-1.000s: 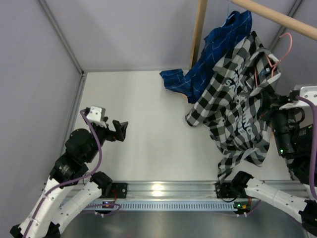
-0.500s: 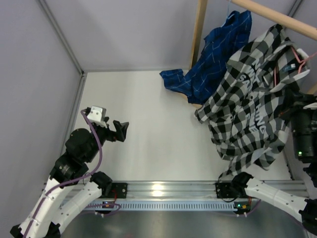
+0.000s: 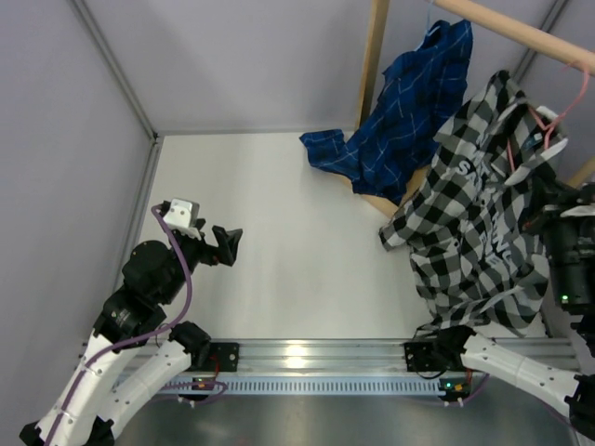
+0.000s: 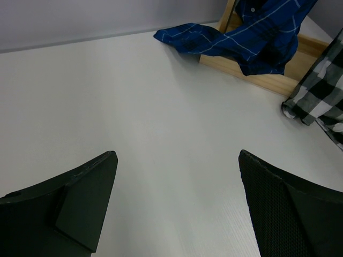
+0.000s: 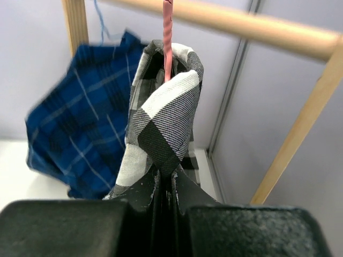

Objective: Place the shirt on the hanger

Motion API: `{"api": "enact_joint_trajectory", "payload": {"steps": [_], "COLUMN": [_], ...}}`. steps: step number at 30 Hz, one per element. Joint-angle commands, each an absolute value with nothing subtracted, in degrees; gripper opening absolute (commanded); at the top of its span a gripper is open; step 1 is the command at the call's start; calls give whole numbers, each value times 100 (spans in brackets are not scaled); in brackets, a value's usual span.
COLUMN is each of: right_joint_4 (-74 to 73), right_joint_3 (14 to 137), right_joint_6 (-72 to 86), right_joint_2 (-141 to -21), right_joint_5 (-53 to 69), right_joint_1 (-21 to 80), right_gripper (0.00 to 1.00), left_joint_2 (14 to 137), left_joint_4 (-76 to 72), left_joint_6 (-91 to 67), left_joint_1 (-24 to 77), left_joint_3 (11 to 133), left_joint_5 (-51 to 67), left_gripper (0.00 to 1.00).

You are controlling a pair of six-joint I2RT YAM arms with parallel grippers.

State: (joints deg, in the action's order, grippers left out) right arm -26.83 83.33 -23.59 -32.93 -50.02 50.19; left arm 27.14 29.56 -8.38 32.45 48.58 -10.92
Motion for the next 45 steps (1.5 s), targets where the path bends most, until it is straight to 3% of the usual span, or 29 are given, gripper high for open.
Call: {"api": "enact_joint_trajectory", "payload": {"steps": [1,15,22,26,29,45], "right_joint_4": [-2426,-2373,-2014,-1995,-1759,-1564], "right_joint_3": [7613,6029,6547,6873,6978,8261], "right_joint_6": [-2470,-1108,-852,-240,-114,-747], "right_joint_2": [-2971,-2767,-3655,-4244,-4315,-4790], "right_joint_5": [-5202,-6160,-6557,-5515,-5142,-4913], "right_joint_1": [5238,5572,5038,3363,2910,2918], "right_gripper": [0,0,0,0,0,0], "left_joint_2": [2733,2742,2734,2733,2725,2777], "left_joint_4": [2619,2610,2584,2575,2575,2566], "left_joint_6": [-782,-800,-817,-826,-809,-800], "left_joint_1": [3217,3155,2945,2778,2760,2698], "left_joint_3": [4808,4799,4799,4790,4772,4746], "left_joint_5": [-967,-853,-818,-782,-843,-800], "left_gripper": [98,98,98,98,98,98]}}
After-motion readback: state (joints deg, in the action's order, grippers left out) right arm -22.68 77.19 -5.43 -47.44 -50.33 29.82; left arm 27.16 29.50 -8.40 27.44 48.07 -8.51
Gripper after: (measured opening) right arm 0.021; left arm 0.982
